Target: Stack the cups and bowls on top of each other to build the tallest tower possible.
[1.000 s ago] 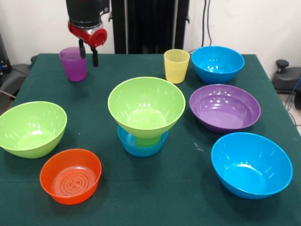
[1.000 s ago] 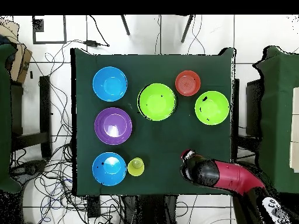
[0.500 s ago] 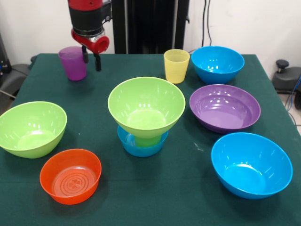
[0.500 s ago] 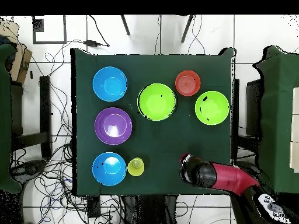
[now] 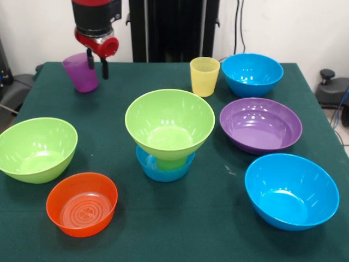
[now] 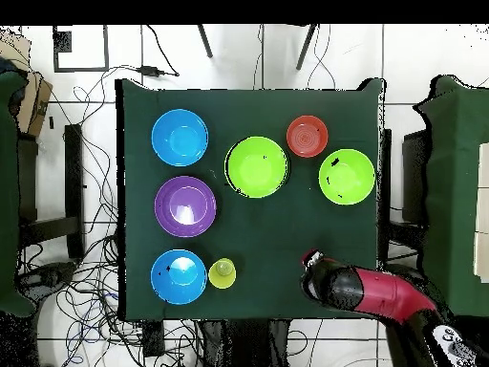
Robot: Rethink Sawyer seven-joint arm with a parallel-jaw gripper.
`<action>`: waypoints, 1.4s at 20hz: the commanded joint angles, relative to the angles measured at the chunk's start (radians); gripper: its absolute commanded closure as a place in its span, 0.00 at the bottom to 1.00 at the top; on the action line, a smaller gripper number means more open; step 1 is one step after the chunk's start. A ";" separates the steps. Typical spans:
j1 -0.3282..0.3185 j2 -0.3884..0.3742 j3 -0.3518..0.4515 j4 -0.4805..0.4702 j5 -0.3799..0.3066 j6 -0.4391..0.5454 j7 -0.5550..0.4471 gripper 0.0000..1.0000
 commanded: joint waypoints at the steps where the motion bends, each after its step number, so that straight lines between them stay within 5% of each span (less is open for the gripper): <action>1: 0.004 -0.079 0.106 -0.023 0.021 0.109 -0.092 0.00; 11: 0.000 -0.097 0.114 -0.023 0.019 0.119 -0.091 0.00; 18: 0.027 -0.055 0.065 -0.013 -0.012 0.042 -0.027 0.00; 28: -0.014 -0.043 0.049 0.002 -0.019 0.045 -0.038 0.00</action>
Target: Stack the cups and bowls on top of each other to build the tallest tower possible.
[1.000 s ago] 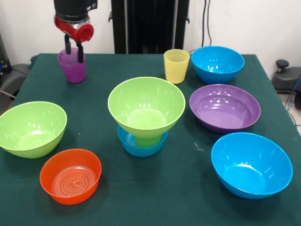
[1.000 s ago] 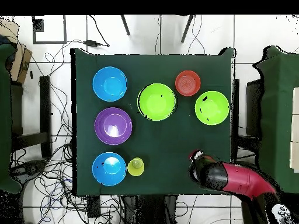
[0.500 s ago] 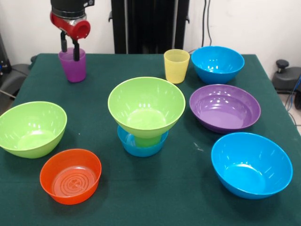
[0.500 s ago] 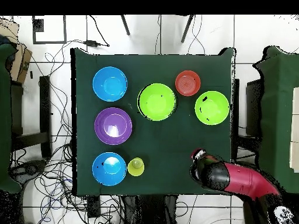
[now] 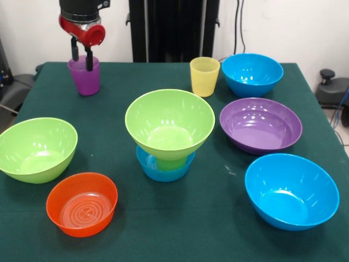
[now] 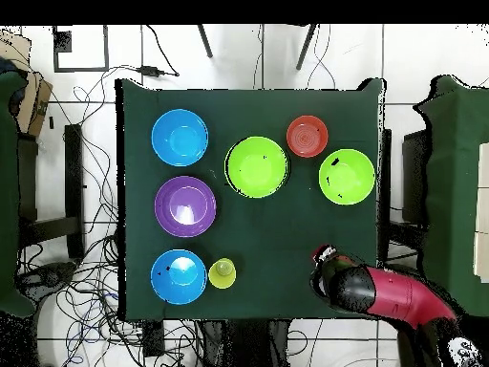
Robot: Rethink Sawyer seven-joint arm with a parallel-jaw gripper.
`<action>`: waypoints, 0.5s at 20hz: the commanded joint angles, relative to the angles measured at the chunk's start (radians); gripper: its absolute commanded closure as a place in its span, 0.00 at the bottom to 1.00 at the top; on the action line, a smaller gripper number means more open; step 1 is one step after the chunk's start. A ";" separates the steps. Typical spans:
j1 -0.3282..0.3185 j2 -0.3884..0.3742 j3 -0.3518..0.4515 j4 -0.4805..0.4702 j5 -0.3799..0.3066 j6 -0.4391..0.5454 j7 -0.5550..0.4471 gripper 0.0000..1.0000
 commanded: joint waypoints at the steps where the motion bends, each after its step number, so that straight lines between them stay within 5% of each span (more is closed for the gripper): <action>1: -0.010 0.044 0.046 0.003 -0.019 0.035 -0.041 0.00; 10: -0.030 0.029 0.028 0.035 -0.028 0.042 -0.044 0.00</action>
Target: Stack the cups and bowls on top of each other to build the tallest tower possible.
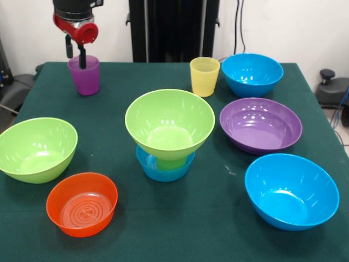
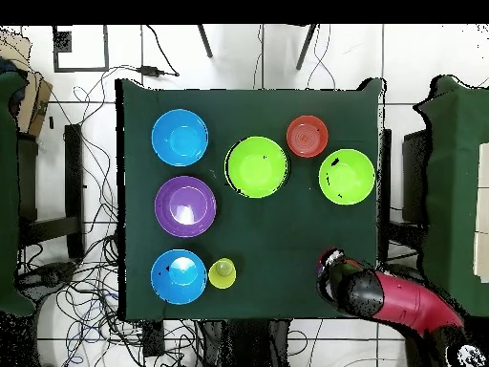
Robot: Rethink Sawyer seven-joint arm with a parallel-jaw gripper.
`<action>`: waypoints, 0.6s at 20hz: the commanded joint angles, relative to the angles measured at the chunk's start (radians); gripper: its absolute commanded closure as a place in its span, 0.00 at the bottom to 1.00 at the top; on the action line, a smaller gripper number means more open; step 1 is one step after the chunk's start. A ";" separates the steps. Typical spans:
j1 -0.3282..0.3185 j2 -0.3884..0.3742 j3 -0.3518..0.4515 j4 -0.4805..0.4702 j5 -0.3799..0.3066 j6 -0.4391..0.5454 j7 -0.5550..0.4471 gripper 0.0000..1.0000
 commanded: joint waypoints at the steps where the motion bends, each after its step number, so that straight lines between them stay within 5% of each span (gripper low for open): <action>1: -0.002 0.032 0.034 0.039 -0.032 0.037 -0.043 0.00; 12: 0.041 0.001 -0.006 0.118 -0.021 -0.016 0.025 0.00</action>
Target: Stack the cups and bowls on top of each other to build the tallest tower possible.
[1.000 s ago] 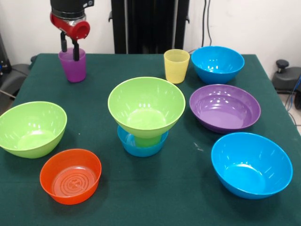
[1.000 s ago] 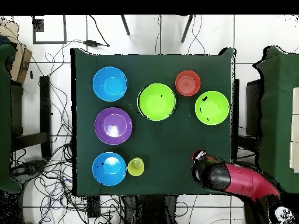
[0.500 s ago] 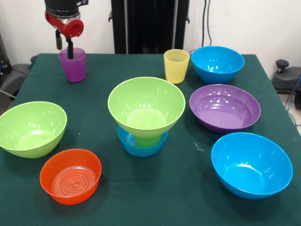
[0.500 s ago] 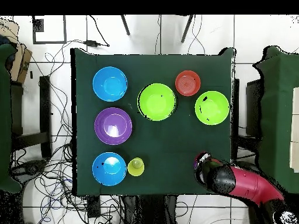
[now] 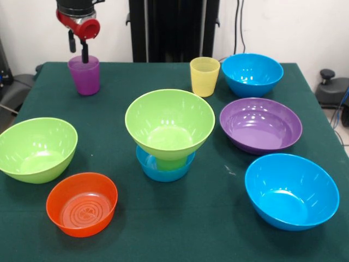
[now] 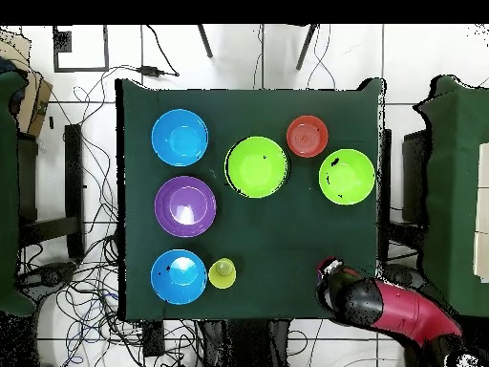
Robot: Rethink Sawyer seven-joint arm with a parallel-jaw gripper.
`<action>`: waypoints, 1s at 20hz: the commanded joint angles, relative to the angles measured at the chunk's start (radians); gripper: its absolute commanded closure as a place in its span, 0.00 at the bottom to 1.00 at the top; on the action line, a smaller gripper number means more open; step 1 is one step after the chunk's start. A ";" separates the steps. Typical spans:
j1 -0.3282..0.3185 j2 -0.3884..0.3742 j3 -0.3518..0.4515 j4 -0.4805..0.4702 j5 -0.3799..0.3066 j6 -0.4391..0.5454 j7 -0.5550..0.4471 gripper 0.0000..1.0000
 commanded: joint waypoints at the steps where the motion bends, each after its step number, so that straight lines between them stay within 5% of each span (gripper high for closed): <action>1: 0.038 0.009 0.021 0.083 -0.022 -0.022 0.026 0.00; 20: 0.046 0.104 0.002 0.032 -0.032 -0.105 0.032 0.00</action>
